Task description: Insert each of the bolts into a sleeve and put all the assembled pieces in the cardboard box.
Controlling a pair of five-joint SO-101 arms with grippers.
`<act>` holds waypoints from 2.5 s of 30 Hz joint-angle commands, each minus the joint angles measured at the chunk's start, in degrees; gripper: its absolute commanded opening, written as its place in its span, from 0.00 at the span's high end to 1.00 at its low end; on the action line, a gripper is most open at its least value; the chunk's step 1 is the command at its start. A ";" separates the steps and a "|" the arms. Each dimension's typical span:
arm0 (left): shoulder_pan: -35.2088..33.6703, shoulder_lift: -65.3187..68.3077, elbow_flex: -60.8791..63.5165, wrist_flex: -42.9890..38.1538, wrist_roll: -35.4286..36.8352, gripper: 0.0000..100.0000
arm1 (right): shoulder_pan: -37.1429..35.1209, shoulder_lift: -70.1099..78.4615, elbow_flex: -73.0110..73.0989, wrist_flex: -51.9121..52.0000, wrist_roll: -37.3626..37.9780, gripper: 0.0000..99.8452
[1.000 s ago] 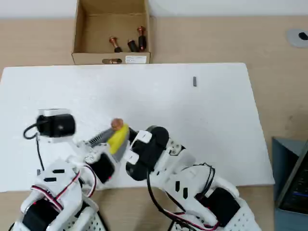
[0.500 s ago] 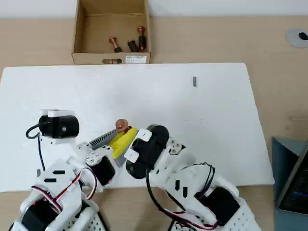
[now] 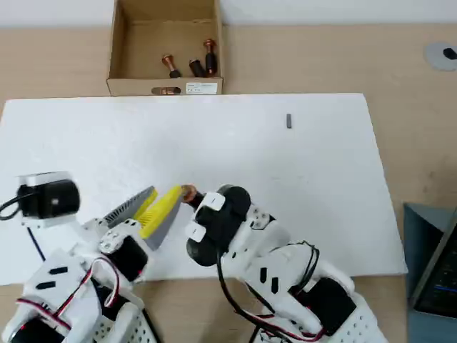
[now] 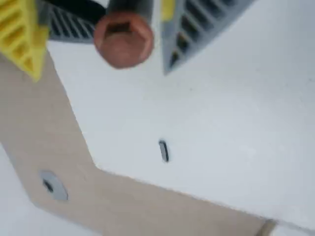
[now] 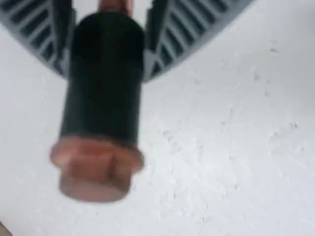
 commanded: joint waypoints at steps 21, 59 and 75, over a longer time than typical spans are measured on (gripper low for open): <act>-32.00 -0.13 32.26 -12.92 -26.11 1.00 | 19.47 3.21 -8.13 5.10 -2.46 0.99; -32.44 -0.13 41.49 -14.95 -26.11 1.00 | 24.57 118.37 -105.54 -14.51 -0.26 0.99; -32.35 -0.13 41.58 -14.95 -26.11 1.00 | 24.13 151.96 -139.38 -14.07 16.88 0.99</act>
